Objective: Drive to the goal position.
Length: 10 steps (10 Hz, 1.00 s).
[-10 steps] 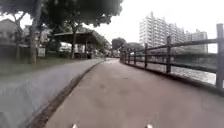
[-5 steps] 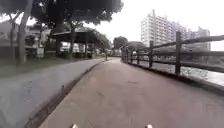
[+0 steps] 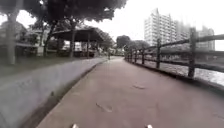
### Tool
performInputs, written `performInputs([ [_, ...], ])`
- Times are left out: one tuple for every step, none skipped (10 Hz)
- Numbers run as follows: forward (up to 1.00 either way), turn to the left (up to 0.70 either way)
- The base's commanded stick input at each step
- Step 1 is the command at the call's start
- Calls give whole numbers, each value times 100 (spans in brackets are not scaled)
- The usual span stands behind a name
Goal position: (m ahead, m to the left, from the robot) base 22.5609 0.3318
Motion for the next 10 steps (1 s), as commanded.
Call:
performInputs([
  [100, -40],
  [100, -40],
  [100, -40],
  [100, -40],
  [100, -28],
  [100, -6],
  [100, 0],
  [100, 0],
  [100, 0],
  [100, 0],
])
